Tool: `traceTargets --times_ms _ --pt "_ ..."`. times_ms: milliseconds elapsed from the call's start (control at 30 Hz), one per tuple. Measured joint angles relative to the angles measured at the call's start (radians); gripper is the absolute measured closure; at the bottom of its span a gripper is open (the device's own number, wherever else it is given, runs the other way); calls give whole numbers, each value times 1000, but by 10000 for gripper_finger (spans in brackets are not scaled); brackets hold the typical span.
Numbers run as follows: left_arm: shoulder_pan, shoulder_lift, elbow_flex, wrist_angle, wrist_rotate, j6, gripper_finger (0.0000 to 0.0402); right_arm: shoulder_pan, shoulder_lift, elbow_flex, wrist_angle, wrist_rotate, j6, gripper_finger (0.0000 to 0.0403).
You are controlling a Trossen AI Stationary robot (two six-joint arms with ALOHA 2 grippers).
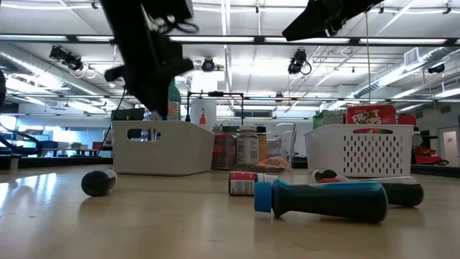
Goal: Pick & Place Kitchen Items
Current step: Put the small orange food coloring bottle into the gray bin, then put the small violet food coloring bottle into the gray bin
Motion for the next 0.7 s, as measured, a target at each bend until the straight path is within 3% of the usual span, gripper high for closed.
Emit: traceTargets --times_ms 233,700 --pt "150 48 -26 34 141 87 295 -1 0 0 -25 -1 5 225" --pt "173 44 -40 89 176 205 271 -2 0 0 -45 -131 -7 225"
